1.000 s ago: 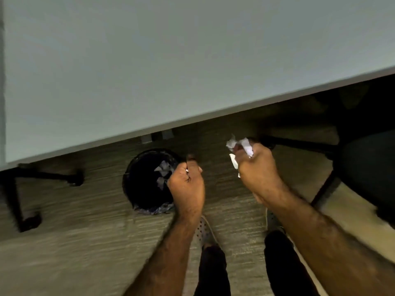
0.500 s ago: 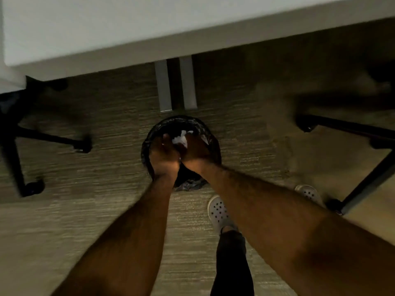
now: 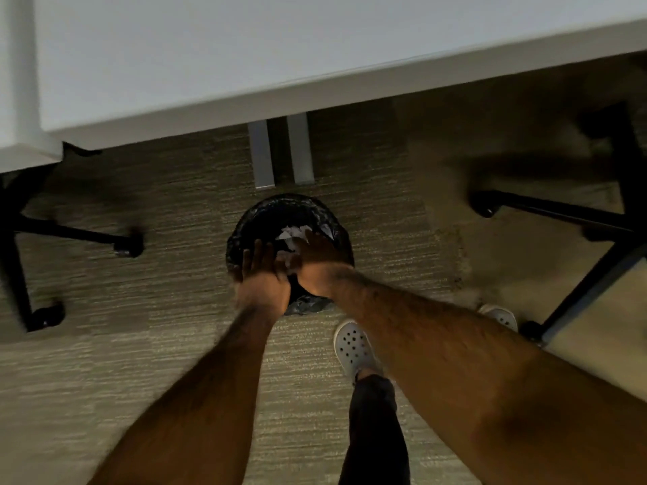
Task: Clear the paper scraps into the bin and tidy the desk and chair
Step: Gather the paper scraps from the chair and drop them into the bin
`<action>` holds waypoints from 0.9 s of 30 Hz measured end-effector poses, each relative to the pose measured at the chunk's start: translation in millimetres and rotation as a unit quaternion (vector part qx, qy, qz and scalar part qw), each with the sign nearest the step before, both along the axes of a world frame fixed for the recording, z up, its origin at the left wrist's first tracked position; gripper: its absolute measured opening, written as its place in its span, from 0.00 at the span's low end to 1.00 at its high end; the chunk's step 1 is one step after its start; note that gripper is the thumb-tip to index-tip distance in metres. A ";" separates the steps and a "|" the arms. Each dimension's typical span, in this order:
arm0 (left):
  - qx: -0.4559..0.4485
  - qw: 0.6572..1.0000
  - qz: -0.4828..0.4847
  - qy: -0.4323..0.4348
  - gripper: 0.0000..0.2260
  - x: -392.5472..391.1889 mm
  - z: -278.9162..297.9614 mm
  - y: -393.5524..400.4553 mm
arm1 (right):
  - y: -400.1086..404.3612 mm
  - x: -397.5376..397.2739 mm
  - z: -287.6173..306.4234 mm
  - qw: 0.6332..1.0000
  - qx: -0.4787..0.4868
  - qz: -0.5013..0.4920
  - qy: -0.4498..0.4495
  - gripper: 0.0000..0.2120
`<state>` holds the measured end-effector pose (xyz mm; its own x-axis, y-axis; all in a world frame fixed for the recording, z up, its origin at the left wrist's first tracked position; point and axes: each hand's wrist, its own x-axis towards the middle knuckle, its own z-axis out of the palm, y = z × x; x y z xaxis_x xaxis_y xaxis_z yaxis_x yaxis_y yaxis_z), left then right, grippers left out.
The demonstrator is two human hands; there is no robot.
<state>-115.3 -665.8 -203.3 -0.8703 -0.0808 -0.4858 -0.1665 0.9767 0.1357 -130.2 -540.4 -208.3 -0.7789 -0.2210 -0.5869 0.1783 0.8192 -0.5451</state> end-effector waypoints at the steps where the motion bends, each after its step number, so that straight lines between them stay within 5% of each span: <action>1: 0.021 1.000 -0.001 0.013 0.23 1.9 1.2 2.3 | 6.6 2.4 5.8 1.000 -0.001 -0.014 0.012 0.26; 11: 0.190 0.978 -0.033 0.082 0.15 21.4 89.1 105.1 | 105.9 38.2 99.5 0.948 -0.003 -0.236 0.214 0.16; 14: 0.256 0.958 -0.066 0.112 0.07 31.5 120.0 155.0 | 150.5 52.7 136.0 0.898 -0.034 -0.310 0.311 0.13; 19: 0.364 0.913 -0.130 0.132 0.11 42.1 184.0 254.5 | 240.7 74.1 206.0 0.815 -0.047 -0.373 0.440 0.10; 27: 0.423 0.861 -0.251 0.130 0.13 43.7 251.8 394.4 | 415.8 137.6 298.4 0.712 0.097 -0.485 0.499 0.13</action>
